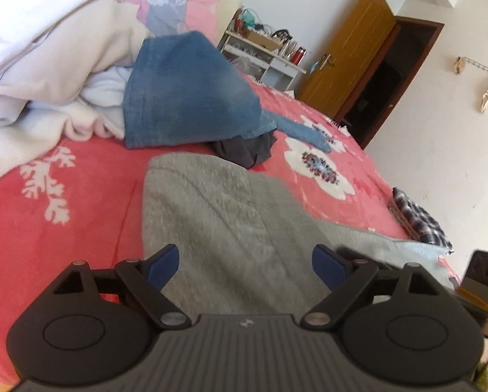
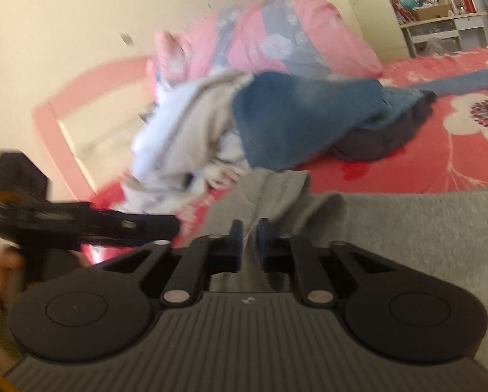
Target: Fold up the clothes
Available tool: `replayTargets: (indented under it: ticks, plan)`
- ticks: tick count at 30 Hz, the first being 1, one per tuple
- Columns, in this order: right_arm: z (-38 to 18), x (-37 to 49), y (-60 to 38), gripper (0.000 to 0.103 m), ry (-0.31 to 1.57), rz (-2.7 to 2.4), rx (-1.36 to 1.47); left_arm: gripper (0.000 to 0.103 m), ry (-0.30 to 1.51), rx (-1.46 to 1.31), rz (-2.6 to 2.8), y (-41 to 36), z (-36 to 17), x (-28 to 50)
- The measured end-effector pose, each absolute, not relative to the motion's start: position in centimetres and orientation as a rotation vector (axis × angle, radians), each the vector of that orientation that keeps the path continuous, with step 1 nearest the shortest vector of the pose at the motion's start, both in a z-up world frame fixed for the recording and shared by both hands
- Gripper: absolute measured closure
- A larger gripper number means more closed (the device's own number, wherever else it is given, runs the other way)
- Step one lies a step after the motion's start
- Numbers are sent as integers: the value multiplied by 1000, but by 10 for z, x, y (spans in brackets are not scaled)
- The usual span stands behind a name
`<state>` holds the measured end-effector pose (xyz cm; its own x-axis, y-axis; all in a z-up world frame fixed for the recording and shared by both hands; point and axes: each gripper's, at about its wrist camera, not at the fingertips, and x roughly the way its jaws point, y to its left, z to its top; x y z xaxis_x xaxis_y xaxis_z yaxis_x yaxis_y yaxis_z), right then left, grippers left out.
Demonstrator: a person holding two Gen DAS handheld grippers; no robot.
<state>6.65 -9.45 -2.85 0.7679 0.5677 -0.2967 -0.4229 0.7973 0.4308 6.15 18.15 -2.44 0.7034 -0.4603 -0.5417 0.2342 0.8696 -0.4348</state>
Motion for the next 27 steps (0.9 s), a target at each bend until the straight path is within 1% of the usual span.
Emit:
replayTargets:
  ticks: [5, 7, 10, 14, 15, 16, 17, 18, 19, 20, 21, 22, 23, 24, 26, 27]
  plan:
    - [-20, 32, -91, 101, 404, 599, 349, 15, 676, -297, -392, 165, -15, 70]
    - [-25, 29, -92, 101, 420, 577, 356, 15, 675, -265, -384, 154, -15, 74]
    - [-41, 33, -102, 101, 464, 543, 397, 19, 679, -213, -364, 139, -16, 82]
    - [-38, 39, -122, 96, 424, 534, 490, 21, 642, -163, -357, 130, -13, 85]
    - [-35, 43, -125, 92, 415, 531, 497, 22, 634, -166, -357, 130, -13, 85]
    - [-33, 48, -127, 76, 412, 527, 501, 26, 627, -169, -357, 130, -13, 86]
    - [-33, 55, -128, 50, 420, 520, 498, 31, 620, -172, -354, 131, -13, 88]
    - [-35, 61, -127, 40, 433, 517, 493, 34, 614, -175, -352, 132, -14, 89]
    - [-40, 68, -125, 37, 454, 520, 486, 42, 608, -178, -350, 132, -15, 90]
    - [-45, 75, -123, 37, 476, 529, 486, 51, 605, -179, -346, 133, -16, 92]
    - [-50, 81, -120, 44, 500, 548, 501, 54, 608, -175, -337, 133, -17, 94]
    - [-54, 86, -118, 80, 525, 568, 515, 61, 612, -167, -323, 133, -17, 96]
    - [-56, 88, -115, 96, 537, 582, 517, 69, 615, -157, -312, 132, -18, 97]
    - [-53, 83, -112, 96, 525, 586, 495, 72, 615, -140, -305, 131, -17, 98]
    - [-47, 72, -107, 98, 502, 596, 463, 81, 619, -107, -295, 129, -16, 100]
    - [-45, 66, -105, 99, 497, 599, 460, 82, 631, -95, -300, 126, -16, 102]
